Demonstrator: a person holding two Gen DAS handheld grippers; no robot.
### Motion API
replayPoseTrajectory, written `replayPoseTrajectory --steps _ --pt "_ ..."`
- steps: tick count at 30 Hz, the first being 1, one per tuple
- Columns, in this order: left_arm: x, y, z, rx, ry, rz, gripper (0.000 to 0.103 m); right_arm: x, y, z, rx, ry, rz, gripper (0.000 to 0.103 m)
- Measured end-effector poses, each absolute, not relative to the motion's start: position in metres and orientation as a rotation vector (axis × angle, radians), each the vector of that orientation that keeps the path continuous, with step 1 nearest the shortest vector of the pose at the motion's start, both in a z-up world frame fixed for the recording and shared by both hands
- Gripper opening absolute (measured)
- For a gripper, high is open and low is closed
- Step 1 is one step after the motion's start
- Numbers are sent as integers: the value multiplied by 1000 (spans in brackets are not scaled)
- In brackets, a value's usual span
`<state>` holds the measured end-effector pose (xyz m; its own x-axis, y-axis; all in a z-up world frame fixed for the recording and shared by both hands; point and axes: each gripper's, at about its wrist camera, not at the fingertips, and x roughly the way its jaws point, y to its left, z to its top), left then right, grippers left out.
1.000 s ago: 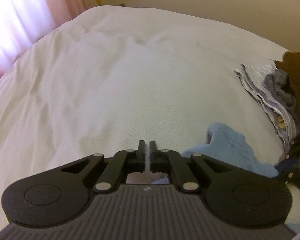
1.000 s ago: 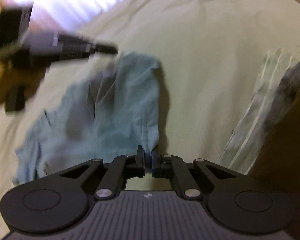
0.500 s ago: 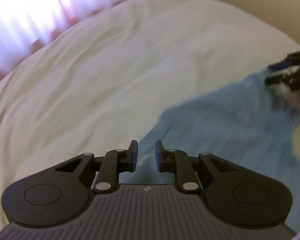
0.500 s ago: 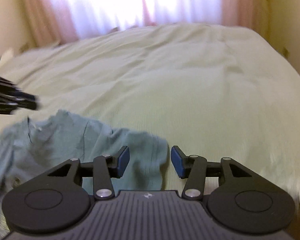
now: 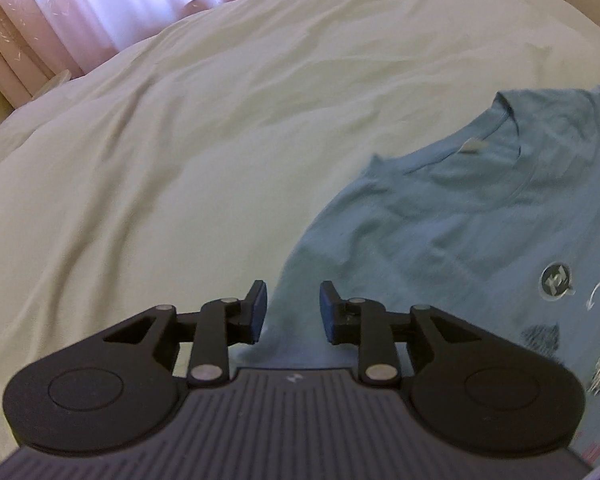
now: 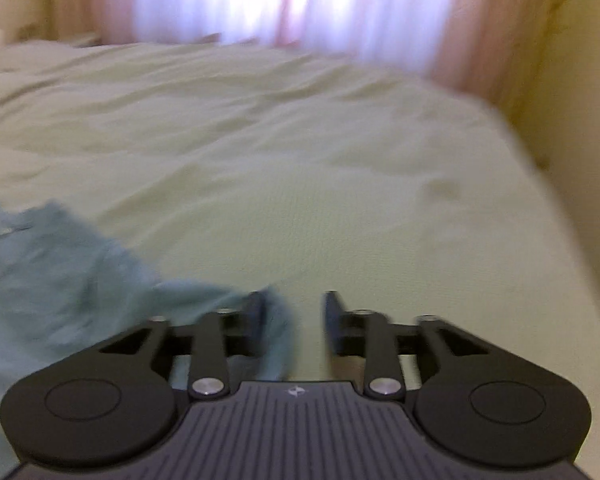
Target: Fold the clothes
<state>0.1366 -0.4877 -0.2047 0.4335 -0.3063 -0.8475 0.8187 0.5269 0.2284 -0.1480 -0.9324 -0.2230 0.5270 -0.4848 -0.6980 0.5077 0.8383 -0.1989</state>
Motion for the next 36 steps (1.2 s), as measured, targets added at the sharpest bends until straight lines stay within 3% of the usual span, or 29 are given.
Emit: replayPoseTrajectory --steps 4,7,9,15,17,19,23,36 --pt "147 -469 -219 718 860 -821 38 -150 -893 -200 -8 748 -593 38" --pt "155 -455 -239 718 900 -868 39 -148 -844 -188 -11 731 -504 40" --pt "162 -448 -254 737 914 -899 39 -144 -806 -182 14 723 -429 53" --pt "181 -431 -279 751 946 -1030 37 -122 -662 -198 85 806 -165 53" --pt "189 -425 -278 719 946 -1080 29 -104 -601 -209 21 829 -50 53" --pt "199 -418 -276 676 963 -1121 1 -87 -545 -218 -69 833 52 53" --pt "214 -402 -269 612 967 -1134 0 -47 -455 -245 -255 820 190 53" --pt "224 -397 -248 570 929 -1161 0 14 -389 -295 -717 806 139 51"
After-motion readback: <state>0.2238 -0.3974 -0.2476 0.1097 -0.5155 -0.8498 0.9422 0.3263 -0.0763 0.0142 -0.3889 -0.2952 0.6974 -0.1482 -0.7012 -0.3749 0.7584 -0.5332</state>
